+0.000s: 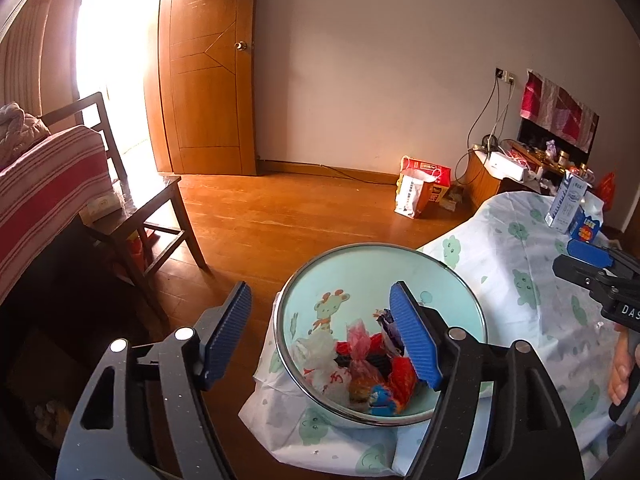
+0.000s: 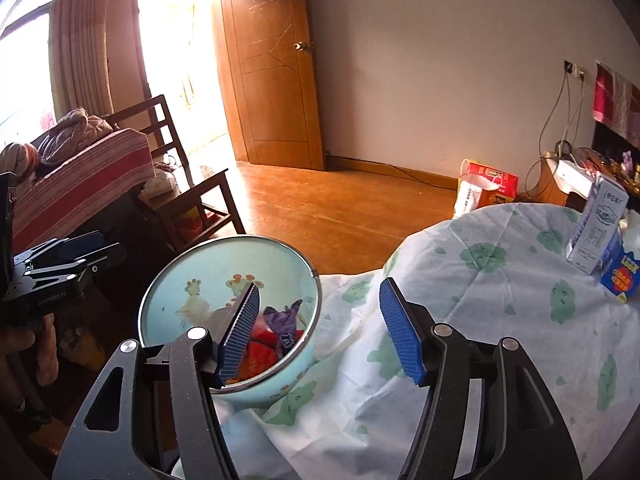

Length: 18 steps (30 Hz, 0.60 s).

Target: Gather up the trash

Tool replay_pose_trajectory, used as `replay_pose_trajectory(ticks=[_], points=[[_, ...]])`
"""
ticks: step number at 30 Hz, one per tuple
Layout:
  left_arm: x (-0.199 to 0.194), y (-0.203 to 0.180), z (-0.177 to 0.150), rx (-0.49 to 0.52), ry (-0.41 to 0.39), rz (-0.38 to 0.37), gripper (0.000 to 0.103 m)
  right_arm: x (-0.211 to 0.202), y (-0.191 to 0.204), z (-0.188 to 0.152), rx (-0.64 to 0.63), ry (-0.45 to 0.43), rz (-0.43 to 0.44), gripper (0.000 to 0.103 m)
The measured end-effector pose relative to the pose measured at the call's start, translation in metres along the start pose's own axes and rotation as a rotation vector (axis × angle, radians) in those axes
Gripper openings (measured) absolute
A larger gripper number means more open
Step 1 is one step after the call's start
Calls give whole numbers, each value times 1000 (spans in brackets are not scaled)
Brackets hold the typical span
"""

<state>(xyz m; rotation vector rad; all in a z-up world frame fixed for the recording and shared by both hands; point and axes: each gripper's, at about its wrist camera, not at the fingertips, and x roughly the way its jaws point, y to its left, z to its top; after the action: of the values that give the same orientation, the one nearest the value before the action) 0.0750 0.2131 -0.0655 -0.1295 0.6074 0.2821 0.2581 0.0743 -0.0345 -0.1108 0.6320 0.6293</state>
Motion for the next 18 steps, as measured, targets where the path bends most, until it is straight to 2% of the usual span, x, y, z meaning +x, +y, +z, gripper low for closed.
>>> replay_pose_trajectory(ticks=[2, 3, 8, 18], points=[[-9, -6, 2, 5, -27, -4, 80, -12, -2, -4, -5, -14, -37, 64], [-14, -9, 4, 7, -41, -11, 81, -26, -5, -9, -5, -33, -72, 65], [-34, -27, 8, 27, -85, -36, 90, -62, -15, -20, 10, -94, -136, 70], [-58, -48, 11, 61, -134, -57, 95, -100, -22, -30, 6, -184, -198, 73]])
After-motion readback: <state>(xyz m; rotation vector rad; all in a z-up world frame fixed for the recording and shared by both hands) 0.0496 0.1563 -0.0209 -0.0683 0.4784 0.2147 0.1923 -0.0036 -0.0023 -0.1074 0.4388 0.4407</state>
